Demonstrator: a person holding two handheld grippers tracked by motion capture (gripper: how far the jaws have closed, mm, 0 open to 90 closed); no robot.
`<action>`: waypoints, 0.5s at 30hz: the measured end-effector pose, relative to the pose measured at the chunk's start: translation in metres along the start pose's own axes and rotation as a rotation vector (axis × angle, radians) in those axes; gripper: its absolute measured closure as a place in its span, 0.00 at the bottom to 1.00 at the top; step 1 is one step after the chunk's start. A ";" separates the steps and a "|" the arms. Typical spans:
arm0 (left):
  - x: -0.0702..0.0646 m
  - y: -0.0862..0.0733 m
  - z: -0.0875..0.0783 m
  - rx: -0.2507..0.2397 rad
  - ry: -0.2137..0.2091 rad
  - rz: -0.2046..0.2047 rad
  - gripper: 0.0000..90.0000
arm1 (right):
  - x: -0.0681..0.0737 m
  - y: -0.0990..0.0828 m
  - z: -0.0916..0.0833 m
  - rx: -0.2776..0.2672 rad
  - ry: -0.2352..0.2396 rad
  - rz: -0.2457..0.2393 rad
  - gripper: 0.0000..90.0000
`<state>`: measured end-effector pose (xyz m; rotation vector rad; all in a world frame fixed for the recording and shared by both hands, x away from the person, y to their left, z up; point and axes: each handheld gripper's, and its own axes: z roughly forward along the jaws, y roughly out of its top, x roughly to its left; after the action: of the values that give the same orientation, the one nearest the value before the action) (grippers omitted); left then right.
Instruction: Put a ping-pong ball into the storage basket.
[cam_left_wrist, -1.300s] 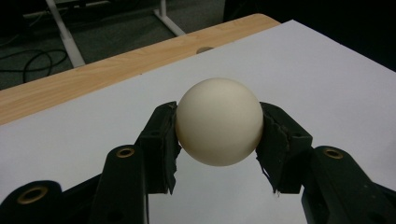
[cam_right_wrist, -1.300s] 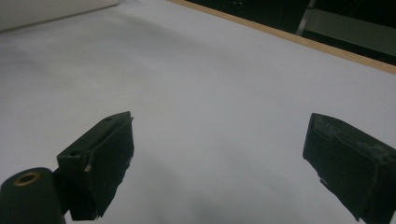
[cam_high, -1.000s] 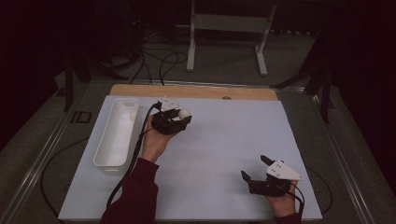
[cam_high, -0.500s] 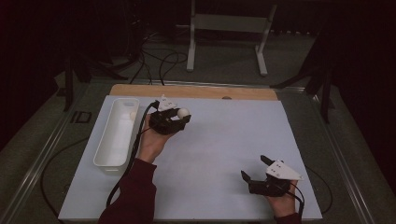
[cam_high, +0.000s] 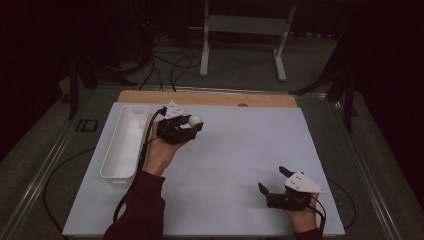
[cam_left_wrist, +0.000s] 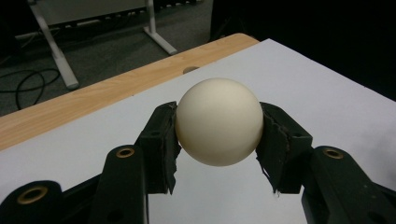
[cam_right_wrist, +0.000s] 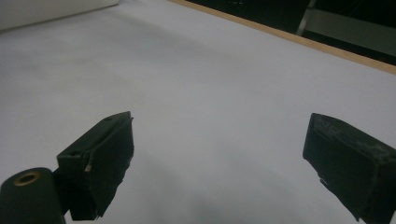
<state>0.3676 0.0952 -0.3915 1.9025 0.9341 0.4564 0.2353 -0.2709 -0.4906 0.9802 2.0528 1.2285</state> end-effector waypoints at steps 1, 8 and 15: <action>0.000 0.000 0.000 0.000 0.000 0.000 0.57 | 0.000 0.000 0.000 -0.001 0.000 0.000 0.09; 0.001 0.001 -0.006 -0.002 -0.003 0.001 0.57 | 0.000 0.000 0.000 -0.003 -0.003 0.002 0.09; 0.004 0.003 -0.014 -0.015 -0.007 0.005 0.57 | 0.000 0.000 -0.001 -0.003 -0.004 0.005 0.09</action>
<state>0.3624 0.1059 -0.3818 1.8926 0.9188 0.4578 0.2349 -0.2712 -0.4902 0.9864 2.0459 1.2312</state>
